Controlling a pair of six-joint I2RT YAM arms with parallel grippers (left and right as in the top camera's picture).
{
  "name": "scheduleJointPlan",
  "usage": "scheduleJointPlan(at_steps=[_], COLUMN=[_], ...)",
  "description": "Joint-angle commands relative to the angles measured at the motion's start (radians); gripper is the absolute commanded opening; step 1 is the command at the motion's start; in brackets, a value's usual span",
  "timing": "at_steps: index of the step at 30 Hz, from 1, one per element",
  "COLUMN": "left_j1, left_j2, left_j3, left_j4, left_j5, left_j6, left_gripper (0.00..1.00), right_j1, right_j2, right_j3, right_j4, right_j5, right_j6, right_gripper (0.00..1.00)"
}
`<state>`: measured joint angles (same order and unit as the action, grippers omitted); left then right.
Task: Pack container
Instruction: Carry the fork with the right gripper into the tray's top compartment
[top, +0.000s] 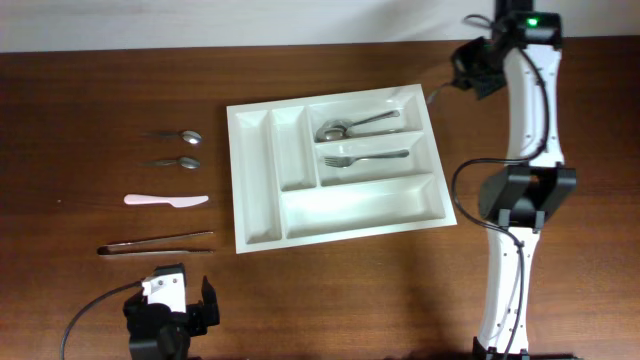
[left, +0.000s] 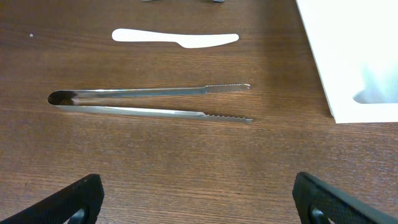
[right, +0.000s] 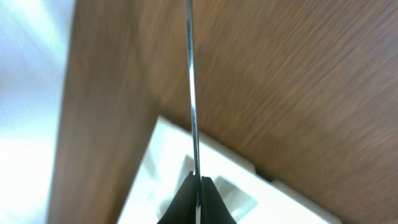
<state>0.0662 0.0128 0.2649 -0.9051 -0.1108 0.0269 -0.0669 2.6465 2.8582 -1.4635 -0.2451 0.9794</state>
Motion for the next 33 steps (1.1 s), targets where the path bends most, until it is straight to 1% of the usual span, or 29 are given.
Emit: scheduleJointPlan(at_steps=[1,7,13,19,23,31,33], left_j1=[0.005,0.005,0.005,0.005,0.005,0.005,0.005], left_j2=[-0.007,-0.007,-0.007,-0.007,-0.007,-0.007,-0.007], left_j3=[-0.003,-0.003,-0.003,-0.003,-0.003,-0.003,-0.003], left_j4=[0.000,0.000,0.000,0.000,0.000,0.000,0.000], left_j5=[0.007,0.007,0.007,0.007,0.007,0.007,0.007], left_j6=[0.016,0.016,0.016,0.016,0.016,0.016,0.016], left_gripper=[0.99,0.99,0.99,0.99,0.99,0.99,0.99], right_j1=[0.071,0.156,0.240,0.325,0.364,0.375,0.369], right_j2=[-0.019,-0.019,-0.019,-0.019,-0.019,-0.024,-0.038], right_j3=[0.014,0.014,0.014,0.014,0.014,0.014,0.014], right_j4=[-0.035,-0.114,-0.235,-0.235,-0.235,-0.235,-0.235], right_j5=[-0.017,-0.013,-0.014,-0.006,0.089,0.093,0.124], right_j6=[-0.049,-0.060,-0.066,-0.046,-0.002,0.006,0.006], right_gripper=[0.04,0.04,0.04,0.04,0.04,0.03,0.03])
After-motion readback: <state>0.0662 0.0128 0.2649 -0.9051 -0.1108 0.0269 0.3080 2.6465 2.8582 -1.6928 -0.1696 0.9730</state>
